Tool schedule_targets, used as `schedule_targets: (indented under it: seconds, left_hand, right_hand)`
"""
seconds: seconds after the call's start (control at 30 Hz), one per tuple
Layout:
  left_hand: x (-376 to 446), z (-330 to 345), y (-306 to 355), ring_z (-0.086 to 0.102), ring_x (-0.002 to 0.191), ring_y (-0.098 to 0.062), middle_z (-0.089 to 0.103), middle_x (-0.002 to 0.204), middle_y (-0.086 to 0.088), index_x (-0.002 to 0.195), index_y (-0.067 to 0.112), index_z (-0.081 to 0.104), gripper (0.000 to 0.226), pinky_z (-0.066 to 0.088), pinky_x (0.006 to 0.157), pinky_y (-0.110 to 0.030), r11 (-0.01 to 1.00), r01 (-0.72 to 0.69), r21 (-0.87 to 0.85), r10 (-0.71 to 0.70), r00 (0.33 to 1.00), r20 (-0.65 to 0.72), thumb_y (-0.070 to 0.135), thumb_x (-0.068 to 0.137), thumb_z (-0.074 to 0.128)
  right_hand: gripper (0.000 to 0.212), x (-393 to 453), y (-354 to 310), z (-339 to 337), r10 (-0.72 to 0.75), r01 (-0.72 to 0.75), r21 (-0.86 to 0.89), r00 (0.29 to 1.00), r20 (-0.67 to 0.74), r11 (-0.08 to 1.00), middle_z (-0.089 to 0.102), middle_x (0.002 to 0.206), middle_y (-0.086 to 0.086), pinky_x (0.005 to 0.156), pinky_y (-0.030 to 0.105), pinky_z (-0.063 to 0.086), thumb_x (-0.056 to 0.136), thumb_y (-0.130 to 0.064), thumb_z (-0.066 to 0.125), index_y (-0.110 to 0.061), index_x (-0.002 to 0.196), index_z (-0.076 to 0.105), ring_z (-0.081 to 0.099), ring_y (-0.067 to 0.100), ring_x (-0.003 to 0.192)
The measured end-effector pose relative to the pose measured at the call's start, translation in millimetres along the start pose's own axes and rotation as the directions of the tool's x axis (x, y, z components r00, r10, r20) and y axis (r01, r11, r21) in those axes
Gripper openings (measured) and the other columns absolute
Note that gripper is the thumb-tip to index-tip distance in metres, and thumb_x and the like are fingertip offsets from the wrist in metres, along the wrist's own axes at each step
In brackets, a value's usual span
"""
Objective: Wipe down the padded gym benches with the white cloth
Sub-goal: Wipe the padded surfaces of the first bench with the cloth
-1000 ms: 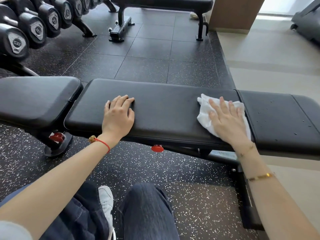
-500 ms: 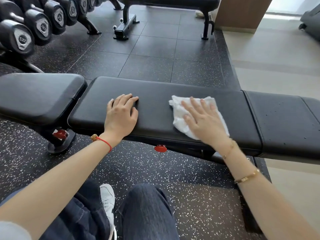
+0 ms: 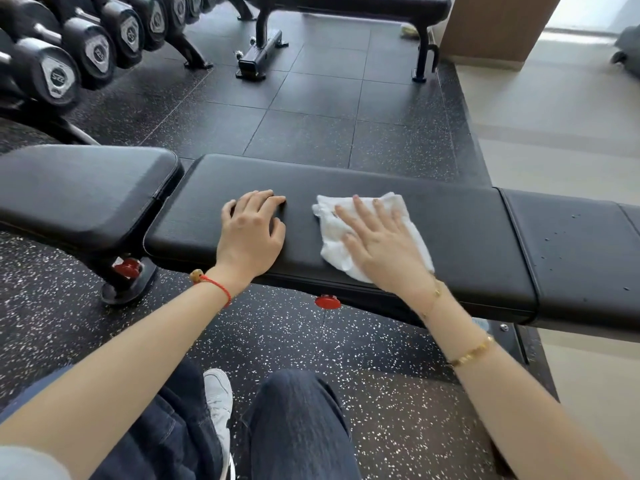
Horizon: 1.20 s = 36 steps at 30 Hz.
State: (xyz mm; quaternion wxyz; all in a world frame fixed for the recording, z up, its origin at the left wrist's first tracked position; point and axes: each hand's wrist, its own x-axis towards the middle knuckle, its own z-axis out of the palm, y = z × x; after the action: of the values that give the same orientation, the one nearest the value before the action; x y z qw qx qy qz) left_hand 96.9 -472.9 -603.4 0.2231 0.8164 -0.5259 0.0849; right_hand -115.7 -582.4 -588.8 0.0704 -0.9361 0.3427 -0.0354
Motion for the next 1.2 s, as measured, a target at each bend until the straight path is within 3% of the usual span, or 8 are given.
schedule_targets:
  seconds: [0.13,0.27,0.47,0.57,0.63,0.73,0.9,1.2]
  left_hand:
    - [0,3,1,0.043,0.134,-0.021,0.054,0.140,0.000,0.130,0.022,0.057,0.040,0.026,0.114,-0.048,1.000,-0.001,0.006,0.001,1.000,-0.004,0.023,0.092,0.048]
    - [1,5,3,0.044,0.134,-0.021,0.054,0.138,0.000,0.128,0.022,0.057,0.039,0.028,0.113,-0.050,1.000,0.009,0.030,-0.009,1.000,-0.003,0.022,0.090,0.048]
    - [0,3,1,0.045,0.132,-0.020,0.055,0.137,0.001,0.127,0.023,0.058,0.038,0.029,0.113,-0.049,1.000,0.004,0.010,-0.003,1.000,-0.013,0.022,0.090,0.048]
    - [0,2,1,0.045,0.132,-0.019,0.055,0.137,0.002,0.128,0.024,0.058,0.038,0.029,0.112,-0.049,1.000,-0.006,0.003,0.006,1.000,-0.020,0.022,0.091,0.049]
    - [-1,2,0,0.045,0.133,-0.019,0.055,0.138,0.002,0.128,0.024,0.058,0.038,0.029,0.112,-0.049,1.000,-0.007,0.006,0.007,1.000,-0.017,0.022,0.091,0.050]
    - [-1,4,-1,0.044,0.135,-0.019,0.054,0.140,0.002,0.131,0.024,0.057,0.039,0.028,0.113,-0.049,1.000,-0.003,0.015,0.004,1.000,-0.003,0.023,0.092,0.048]
    - [-1,5,2,0.044,0.134,-0.021,0.054,0.139,0.000,0.129,0.023,0.057,0.040,0.028,0.113,-0.050,1.000,0.005,0.008,-0.005,1.000,-0.005,0.023,0.091,0.047]
    - [-2,4,3,0.043,0.135,-0.021,0.053,0.140,0.000,0.130,0.022,0.057,0.039,0.027,0.115,-0.049,1.000,0.013,0.003,-0.013,1.000,-0.008,0.020,0.092,0.049]
  right_hand:
    - [0.052,8,68,-11,0.196,-0.197,-0.106,0.980,-0.018,0.975,0.004,0.167,-0.002,0.121,0.050,-0.001,0.106,-0.041,0.017,-0.040,0.156,0.005,0.004,0.029,0.153]
    - [0.052,54,80,-19,0.384,-0.384,-0.001,0.923,0.008,0.923,0.004,0.167,-0.004,0.120,0.052,-0.005,0.106,-0.042,0.017,-0.038,0.157,0.010,0.002,0.030,0.153]
    - [0.052,45,11,-8,0.163,-0.163,-0.019,0.986,0.031,0.987,-0.002,0.167,-0.004,0.121,0.052,-0.006,0.106,-0.042,0.014,-0.038,0.157,0.005,-0.005,0.031,0.153]
    - [0.051,6,10,-6,0.047,-0.048,0.029,0.999,0.014,0.998,-0.002,0.166,-0.009,0.122,0.044,-0.008,0.106,-0.043,0.016,-0.043,0.156,0.005,-0.006,0.024,0.153]
    - [0.051,-14,29,-6,0.070,-0.070,-0.003,0.997,-0.019,0.998,0.003,0.166,-0.009,0.120,0.039,-0.008,0.106,-0.041,0.018,-0.042,0.156,0.008,-0.001,0.024,0.153]
    - [0.052,-14,80,-15,0.231,-0.234,-0.092,0.972,-0.050,0.968,0.009,0.166,-0.002,0.121,0.045,-0.003,0.107,-0.036,0.020,-0.036,0.157,0.010,0.008,0.028,0.152]
    - [0.052,17,129,-31,0.450,-0.450,-0.001,0.893,-0.016,0.893,0.007,0.167,0.000,0.121,0.053,-0.003,0.106,-0.039,0.018,-0.036,0.157,0.012,0.005,0.031,0.152]
    - [0.052,-68,78,-12,0.294,-0.297,-0.018,0.951,-0.092,0.955,0.008,0.166,-0.006,0.122,0.042,-0.004,0.104,-0.042,0.017,-0.043,0.156,0.011,0.004,0.024,0.153]
